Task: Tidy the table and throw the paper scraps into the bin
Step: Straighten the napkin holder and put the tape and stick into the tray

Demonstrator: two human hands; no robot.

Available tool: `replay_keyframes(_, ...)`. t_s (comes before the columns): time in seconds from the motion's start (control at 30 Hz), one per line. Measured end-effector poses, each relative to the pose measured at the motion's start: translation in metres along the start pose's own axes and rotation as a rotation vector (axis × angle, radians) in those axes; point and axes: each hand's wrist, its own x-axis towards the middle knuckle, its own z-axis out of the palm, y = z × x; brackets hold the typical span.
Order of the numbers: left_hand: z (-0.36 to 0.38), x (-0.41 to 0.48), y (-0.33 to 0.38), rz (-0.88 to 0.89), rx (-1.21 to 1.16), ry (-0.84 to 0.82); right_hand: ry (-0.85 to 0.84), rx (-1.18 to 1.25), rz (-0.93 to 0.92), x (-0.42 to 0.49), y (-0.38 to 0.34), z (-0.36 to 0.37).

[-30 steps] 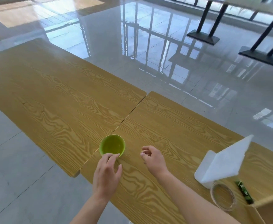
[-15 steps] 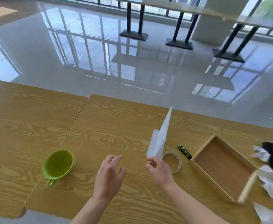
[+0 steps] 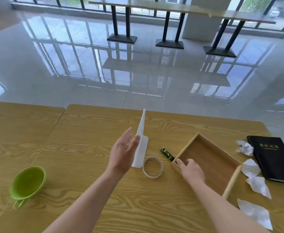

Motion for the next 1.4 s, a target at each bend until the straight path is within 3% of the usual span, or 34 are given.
replay_keyframes(0.2, 0.015, 0.006, 0.004, -0.027, 0.058, 0.095, -0.004, -0.053, -0.115, -0.008, 0.006, 0.001)
replay_keyframes(0.47, 0.025, 0.008, -0.003, -0.002, 0.055, 0.093, -0.111, -0.111, -0.175, -0.038, 0.035, 0.012)
replay_keyframes(0.77, 0.03, -0.005, -0.006, 0.001, 0.075, 0.111, -0.085, -0.041, -0.178, -0.047, -0.001, 0.028)
replay_keyframes(1.4, 0.002, -0.023, -0.014, -0.058, 0.042, 0.252, -0.2, -0.089, -0.41, -0.065, -0.039, 0.062)
